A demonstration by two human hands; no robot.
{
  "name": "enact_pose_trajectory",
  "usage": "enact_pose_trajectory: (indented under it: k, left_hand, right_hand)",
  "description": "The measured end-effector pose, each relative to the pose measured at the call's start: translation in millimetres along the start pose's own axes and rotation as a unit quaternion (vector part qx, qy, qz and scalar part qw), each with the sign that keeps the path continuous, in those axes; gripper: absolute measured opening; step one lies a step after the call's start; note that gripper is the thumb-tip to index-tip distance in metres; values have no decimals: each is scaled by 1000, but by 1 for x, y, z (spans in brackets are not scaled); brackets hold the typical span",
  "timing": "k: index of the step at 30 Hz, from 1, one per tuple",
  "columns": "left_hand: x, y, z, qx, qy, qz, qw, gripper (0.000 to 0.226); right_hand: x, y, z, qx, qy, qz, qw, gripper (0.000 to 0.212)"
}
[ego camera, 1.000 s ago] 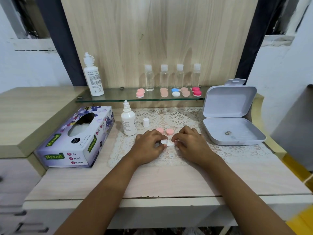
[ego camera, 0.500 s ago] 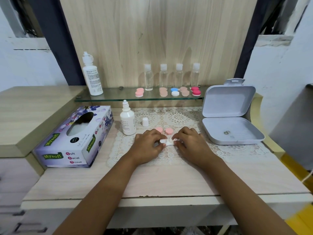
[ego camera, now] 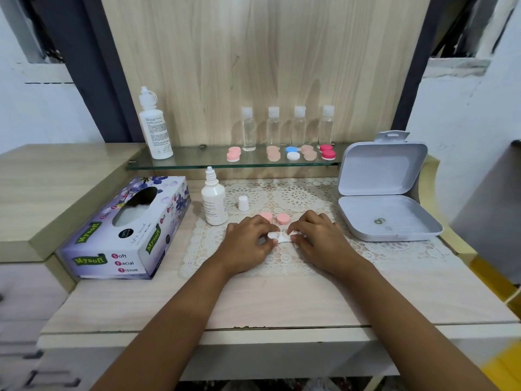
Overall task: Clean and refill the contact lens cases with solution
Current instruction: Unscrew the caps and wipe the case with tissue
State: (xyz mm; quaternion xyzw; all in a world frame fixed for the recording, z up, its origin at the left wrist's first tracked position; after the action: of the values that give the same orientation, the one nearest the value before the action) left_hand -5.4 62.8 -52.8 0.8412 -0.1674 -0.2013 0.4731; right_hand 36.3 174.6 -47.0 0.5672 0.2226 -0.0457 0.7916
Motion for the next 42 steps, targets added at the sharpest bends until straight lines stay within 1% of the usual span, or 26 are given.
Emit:
enact_pose_trajectory:
  k: [3,10,15,17,21,25,30,37,42]
  left_hand:
    - [0,0,0,1,-1,0,1000,28]
    - [1,1,0,8,-4,-8,1000,27]
    - [1,1,0,5,-5,-9,1000,28]
    - [0,1,0,3,-4,-10,1000,28]
    - [0,0,1,0,-5,-7,1000,28]
    - [0,0,1,2,-6,-9,1000,28]
    - [0,0,1,1,-7,-11,1000,28]
    - [0,0,1,7,-9,-11,1000,28]
    - [0,0,1,6,-11,-10,1000,29]
  right_hand:
    - [2,2,0,-1,-3,-7,1000,22]
    - [0,-1,5,51,-10,23,998,28]
    - [-3,-3,6,76,-10,41,996,29]
    - [-2,-2,5,56,-8,32,998,27]
    - [-1,2,2,-20,-10,1,1000,21]
    - [-2,2,0,-29,-18,0,999,22]
    - [-2,0,2,4,-6,19,1000,24]
    - [-5,-2,6,79,4,40,996,27]
    - [-3,-4,10,77,3,38,996,28]
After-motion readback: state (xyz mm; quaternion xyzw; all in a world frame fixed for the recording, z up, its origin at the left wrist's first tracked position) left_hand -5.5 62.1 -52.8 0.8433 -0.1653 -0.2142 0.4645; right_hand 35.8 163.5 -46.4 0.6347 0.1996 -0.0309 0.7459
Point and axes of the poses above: each hand's wrist, its own x-axis away from the middle knuckle, its own y-axis out of the back of the hand, z = x × y, the point moved 10 cm from there along -x, towards the middle knuckle, and after that the axes turned 11 degrees about y, right-handed, at the moved point
